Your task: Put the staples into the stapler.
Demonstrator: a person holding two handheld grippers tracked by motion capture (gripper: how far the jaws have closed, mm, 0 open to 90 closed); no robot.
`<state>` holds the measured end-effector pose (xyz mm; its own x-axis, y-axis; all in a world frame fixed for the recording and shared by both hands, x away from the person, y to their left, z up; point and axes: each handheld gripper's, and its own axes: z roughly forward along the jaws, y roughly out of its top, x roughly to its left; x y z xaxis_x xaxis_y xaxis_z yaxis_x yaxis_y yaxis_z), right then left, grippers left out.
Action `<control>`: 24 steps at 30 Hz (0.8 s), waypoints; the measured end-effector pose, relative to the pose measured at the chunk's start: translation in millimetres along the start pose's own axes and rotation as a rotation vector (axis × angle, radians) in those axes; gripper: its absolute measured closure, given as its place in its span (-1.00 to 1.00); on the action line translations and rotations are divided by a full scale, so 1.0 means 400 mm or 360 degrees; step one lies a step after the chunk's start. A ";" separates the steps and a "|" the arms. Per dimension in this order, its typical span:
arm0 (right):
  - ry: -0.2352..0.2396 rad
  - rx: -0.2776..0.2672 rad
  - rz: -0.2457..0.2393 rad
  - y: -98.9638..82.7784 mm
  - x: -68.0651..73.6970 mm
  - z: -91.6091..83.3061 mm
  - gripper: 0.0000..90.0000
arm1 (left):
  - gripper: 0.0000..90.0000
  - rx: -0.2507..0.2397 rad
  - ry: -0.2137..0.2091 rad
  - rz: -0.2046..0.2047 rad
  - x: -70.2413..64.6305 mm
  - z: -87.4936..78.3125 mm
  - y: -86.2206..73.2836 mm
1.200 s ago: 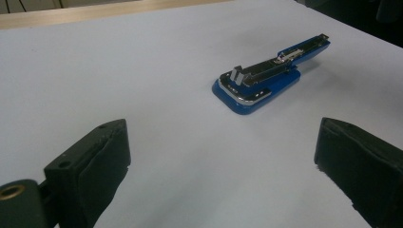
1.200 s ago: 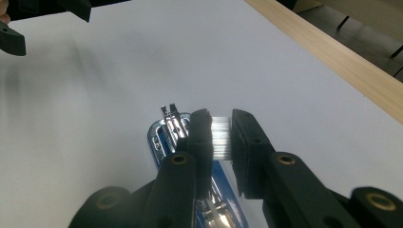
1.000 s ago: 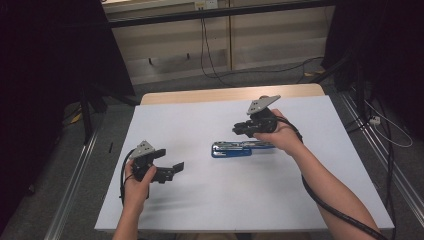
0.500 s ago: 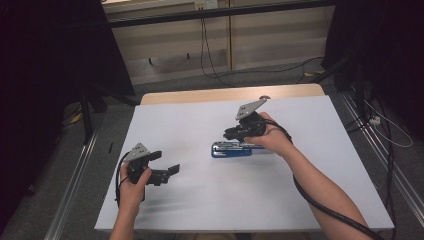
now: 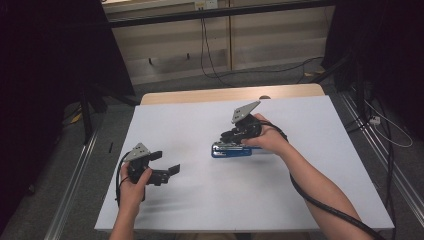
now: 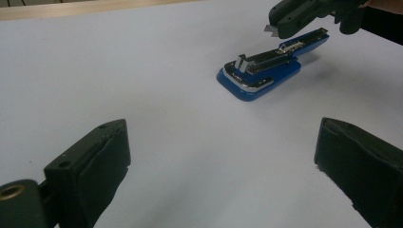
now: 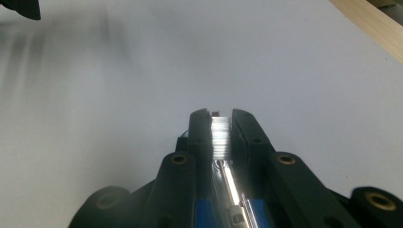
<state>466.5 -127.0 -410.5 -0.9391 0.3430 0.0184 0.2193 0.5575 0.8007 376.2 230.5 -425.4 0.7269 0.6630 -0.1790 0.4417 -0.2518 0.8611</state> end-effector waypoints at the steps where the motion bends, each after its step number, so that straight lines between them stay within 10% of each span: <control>1: 0.0015 -0.0006 0.0004 -0.001 -0.001 0.000 0.76 | -0.89 0.0001 0.0000 0.0000 0.000 0.000 0.000; 24: 0.0094 0.0049 -0.0064 0.009 -0.016 0.032 0.76 | -0.90 0.0009 -0.0010 0.0003 0.002 0.004 0.000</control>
<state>476.5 -117.6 -415.2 -0.9611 0.2754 0.0227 0.1885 0.5933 0.7826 377.8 230.0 -426.2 0.7308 0.6582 -0.1805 0.4436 -0.2571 0.8586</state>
